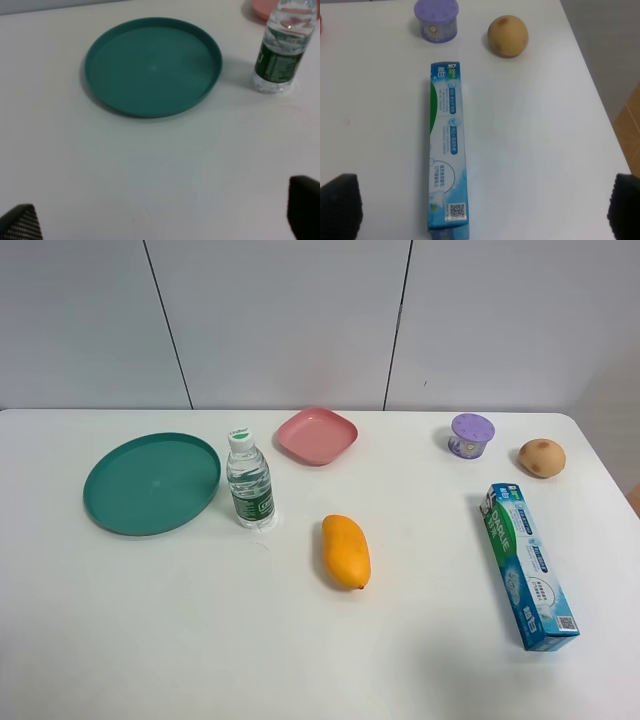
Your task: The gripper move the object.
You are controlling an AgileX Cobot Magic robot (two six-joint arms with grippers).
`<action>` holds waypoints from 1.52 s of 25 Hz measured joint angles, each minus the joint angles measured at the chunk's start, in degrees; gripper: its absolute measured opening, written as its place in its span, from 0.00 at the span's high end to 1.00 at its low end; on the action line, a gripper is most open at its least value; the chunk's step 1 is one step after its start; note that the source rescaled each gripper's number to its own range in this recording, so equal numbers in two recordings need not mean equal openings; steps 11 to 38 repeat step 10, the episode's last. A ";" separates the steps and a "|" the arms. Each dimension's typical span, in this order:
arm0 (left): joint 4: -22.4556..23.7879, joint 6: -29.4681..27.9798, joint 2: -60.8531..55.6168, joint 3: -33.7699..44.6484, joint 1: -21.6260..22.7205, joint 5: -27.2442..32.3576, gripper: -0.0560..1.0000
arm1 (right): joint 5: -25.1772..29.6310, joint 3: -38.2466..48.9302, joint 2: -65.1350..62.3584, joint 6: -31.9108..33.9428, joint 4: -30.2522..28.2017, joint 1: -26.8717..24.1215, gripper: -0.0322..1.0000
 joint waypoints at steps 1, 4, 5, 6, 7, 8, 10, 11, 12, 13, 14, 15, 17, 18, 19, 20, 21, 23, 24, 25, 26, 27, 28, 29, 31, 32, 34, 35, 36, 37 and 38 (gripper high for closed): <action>0.00 0.00 0.00 0.00 0.00 0.00 0.00 | 0.00 0.00 0.00 0.00 0.00 0.00 0.00; 0.00 0.00 0.00 0.00 0.00 0.00 0.00 | 0.00 0.00 0.00 0.00 0.00 0.00 0.00; 0.00 0.00 0.00 0.00 0.00 0.00 0.00 | 0.00 0.00 0.00 0.00 0.00 0.00 0.00; 0.00 0.00 0.00 0.00 0.00 0.00 0.00 | 0.00 0.00 0.00 0.00 0.00 0.00 0.00; 0.00 0.00 0.00 0.00 0.00 0.00 0.00 | 0.00 0.00 0.00 0.00 0.00 0.00 0.00; 0.00 0.00 0.00 0.00 0.00 0.00 0.00 | 0.00 0.00 0.00 0.00 0.00 0.00 0.00; 0.00 0.00 0.00 0.00 0.00 0.00 0.00 | 0.00 0.00 0.00 0.00 0.00 0.00 0.00; 0.00 0.00 0.00 0.00 0.00 0.00 0.00 | 0.00 0.00 0.00 0.00 0.00 0.00 0.00; 0.00 0.00 0.00 0.00 0.00 0.00 0.00 | 0.00 0.00 0.00 0.00 0.00 0.00 0.00; 0.00 0.00 0.00 0.00 0.00 0.00 0.00 | 0.00 0.00 0.00 0.00 0.00 0.00 0.00; 0.00 0.00 0.00 0.00 0.00 0.00 0.00 | 0.00 0.00 0.00 0.00 0.00 0.00 0.00; 0.00 0.00 0.00 0.00 0.00 0.00 0.00 | 0.00 0.00 0.00 0.00 0.00 0.00 0.00; 0.00 0.00 0.00 0.00 0.00 0.00 0.00 | 0.00 0.00 0.00 0.00 0.00 0.00 0.00; 0.00 0.00 0.00 0.00 0.00 0.00 0.00 | 0.00 0.00 0.00 0.00 0.00 0.00 0.00; 0.00 0.00 0.00 0.00 0.00 0.00 0.00 | 0.00 0.00 0.00 0.00 0.00 0.00 0.00; 0.00 0.00 0.00 0.00 0.00 0.00 0.00 | 0.00 0.00 0.00 0.00 0.00 0.00 0.00; 0.00 0.00 0.00 0.00 0.00 0.00 0.00 | 0.00 0.00 0.00 0.00 0.00 0.00 0.00; 0.00 0.00 0.00 0.00 0.00 0.00 0.00 | 0.00 0.00 0.00 0.00 0.00 0.00 0.00; 0.00 0.00 0.00 0.00 0.00 0.00 0.00 | 0.00 0.00 0.00 0.00 0.00 0.00 0.00; 0.00 0.00 0.00 0.00 0.00 0.00 0.00 | 0.00 0.00 0.00 0.00 0.00 0.00 0.00; 0.00 0.00 0.00 0.00 0.00 0.00 0.00 | 0.00 0.00 0.00 0.00 0.00 0.00 0.00; 0.00 0.00 0.00 0.00 0.00 0.00 0.00 | 0.00 0.00 0.00 0.00 0.00 0.00 0.00; 0.00 0.00 0.00 0.00 0.00 0.00 0.00 | 0.00 0.00 0.00 0.00 0.00 0.00 0.00; 0.00 0.00 0.00 0.00 0.00 0.00 0.00 | 0.00 0.00 0.00 0.00 0.00 0.00 0.00; 0.00 0.00 0.00 0.00 0.00 0.00 0.00 | 0.00 0.00 0.00 0.00 0.00 0.00 0.00; 0.00 0.00 0.00 0.00 0.00 0.00 0.00 | 0.00 0.00 0.00 0.00 0.00 0.00 0.00; 0.00 0.00 0.00 0.00 0.00 0.00 0.00 | 0.00 0.00 0.00 0.00 0.00 0.00 0.00; 0.00 0.00 0.00 0.00 0.00 0.00 0.00 | 0.00 0.00 0.00 0.00 0.00 0.00 0.00; 0.00 0.00 0.00 0.00 0.00 0.00 0.00 | 0.00 0.00 0.00 0.00 0.00 0.00 0.00; 0.00 0.00 0.00 0.00 0.00 0.00 0.00 | 0.00 0.00 0.00 0.00 0.00 0.00 0.00; 0.00 0.00 0.00 0.00 0.00 0.00 0.00 | 0.00 0.00 0.00 0.00 0.00 0.00 0.00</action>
